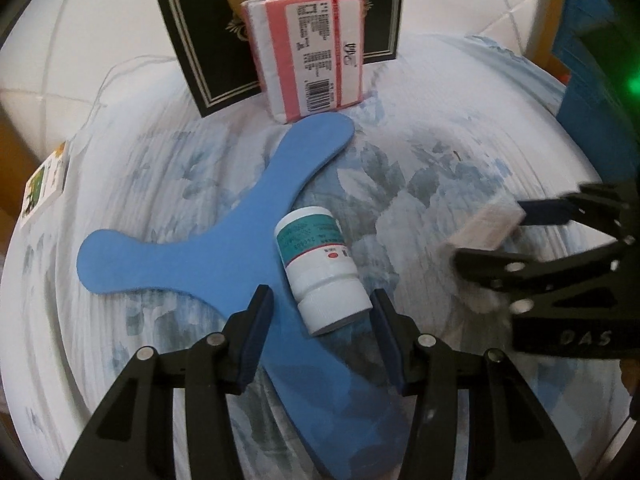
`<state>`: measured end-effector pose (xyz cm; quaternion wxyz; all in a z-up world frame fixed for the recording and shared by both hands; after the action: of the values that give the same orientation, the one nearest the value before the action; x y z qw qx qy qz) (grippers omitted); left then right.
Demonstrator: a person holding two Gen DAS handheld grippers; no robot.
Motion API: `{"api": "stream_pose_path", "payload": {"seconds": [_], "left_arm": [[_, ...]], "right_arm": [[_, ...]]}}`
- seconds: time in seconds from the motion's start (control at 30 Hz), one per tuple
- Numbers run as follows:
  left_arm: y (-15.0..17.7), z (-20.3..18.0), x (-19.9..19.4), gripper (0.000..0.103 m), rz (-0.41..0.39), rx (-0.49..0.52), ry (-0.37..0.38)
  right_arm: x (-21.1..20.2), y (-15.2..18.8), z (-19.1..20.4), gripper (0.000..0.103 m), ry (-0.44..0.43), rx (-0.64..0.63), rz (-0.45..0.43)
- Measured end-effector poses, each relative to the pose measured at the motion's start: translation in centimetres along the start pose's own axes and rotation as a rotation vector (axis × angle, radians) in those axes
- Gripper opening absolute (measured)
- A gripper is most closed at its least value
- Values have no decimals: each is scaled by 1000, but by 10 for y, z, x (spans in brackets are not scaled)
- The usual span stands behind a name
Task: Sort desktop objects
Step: 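Move both tools back from the crate toward the pill bottle and white box, then grasp the white pill bottle with the left tool while the right tool grasps the white medicine box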
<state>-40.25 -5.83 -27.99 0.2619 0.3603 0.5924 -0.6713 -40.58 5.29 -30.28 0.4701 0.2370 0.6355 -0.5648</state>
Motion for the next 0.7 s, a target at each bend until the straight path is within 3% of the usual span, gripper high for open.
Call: {"api": "stream_pose_path", "payload": {"seconds": [0.17,0.27,0.33,0.43,0.6,0.63,0.7], "left_arm": [[-7,-11,1,49,77,-64,-4],[-5,-19,0,49,113,-85,-25],[-4,-22,-1,53,134,-98,-52],[-6,-27,0,67,150,-136,-19],[-4,-35,5,67,146,-97,-28],[-2,-38,4,67,138,-78,-22],[3,-44,4,44,129,-51,-9]], "right_arm": [[-17,14,-37,74,47,35,12],[-31,28,-56,90,31,76,25],[-39,35,-67,91,39,119,32],[-45,41,-77,91,32,185,34],[-39,31,-67,91,23,169,32],[-35,31,-63,92,20,153,39],[-26,31,-56,93,23,121,43]]}}
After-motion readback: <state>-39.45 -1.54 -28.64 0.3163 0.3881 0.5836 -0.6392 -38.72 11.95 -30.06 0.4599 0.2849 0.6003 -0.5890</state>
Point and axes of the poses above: each gripper's, at about its wrist camera, not at the fingertips, and x roughly the way its jaws point, z to its left, y to its underside, the point moved 5 cm from there along x, roughly the way its jaws point, and after that the axes turned 10 degrees about -z, right-handed, at the moved point
